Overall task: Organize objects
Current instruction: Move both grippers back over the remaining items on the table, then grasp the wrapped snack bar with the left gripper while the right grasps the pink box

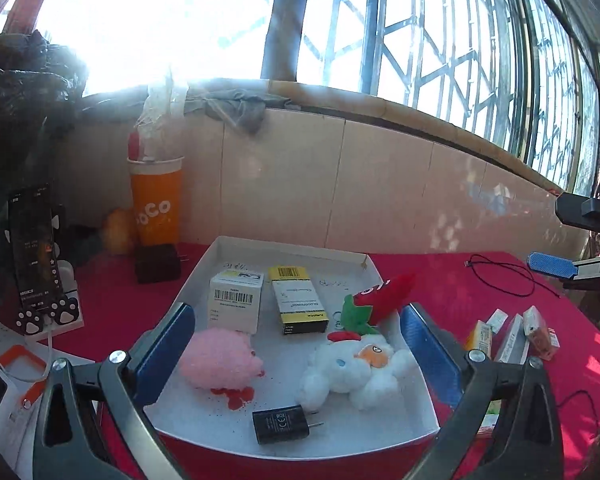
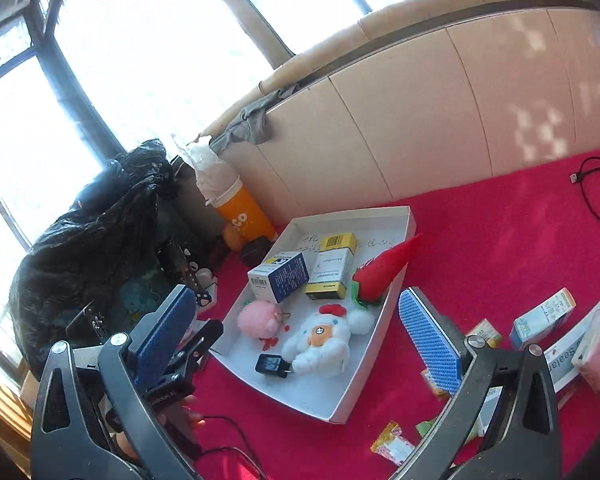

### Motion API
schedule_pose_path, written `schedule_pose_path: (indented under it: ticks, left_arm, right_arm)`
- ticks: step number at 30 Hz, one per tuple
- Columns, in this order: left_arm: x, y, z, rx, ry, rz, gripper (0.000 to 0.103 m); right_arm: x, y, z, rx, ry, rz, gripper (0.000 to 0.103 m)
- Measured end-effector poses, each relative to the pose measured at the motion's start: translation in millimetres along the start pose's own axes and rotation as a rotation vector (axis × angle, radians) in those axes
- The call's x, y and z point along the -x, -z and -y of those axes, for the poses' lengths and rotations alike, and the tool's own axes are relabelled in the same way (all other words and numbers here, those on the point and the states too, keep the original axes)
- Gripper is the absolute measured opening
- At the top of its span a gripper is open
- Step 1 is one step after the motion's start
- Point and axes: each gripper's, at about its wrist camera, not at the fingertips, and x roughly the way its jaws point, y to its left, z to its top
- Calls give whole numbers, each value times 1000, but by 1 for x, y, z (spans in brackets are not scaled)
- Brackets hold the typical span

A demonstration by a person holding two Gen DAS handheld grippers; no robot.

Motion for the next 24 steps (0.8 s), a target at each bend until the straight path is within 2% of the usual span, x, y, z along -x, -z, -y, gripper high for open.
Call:
schedule_pose_path:
  ticks: [5,9,12,14,16,19,21,24]
  left_arm:
    - [1,11,57,-99,167,-53,103]
    - [-8,43,108,-244,301,-171,103]
    - [-20,67,139,-358,361,-258,103]
    - [-24,76,151,-409,399,-284,103]
    - [-28,81,159,-430,441,-304,103]
    - [-35,84,166,-461,480,-335,103]
    - [-40,86,169,-489,498,-359,103]
    - [-41,92,171,-543,545,-391,103]
  right_arm:
    - [77,11,24,57,82,98,103]
    - [124,22,74,5,158,152,103]
    - [137,30,131,-100,275,128,103]
    - [137,35,170,-164,337,81,103]
    - [126,39,195,-154,376,13,103]
    - [100,38,197,-4,382,-63,103]
    - [81,37,178,178,350,-114,103]
    - [50,44,154,447,377,-253,103]
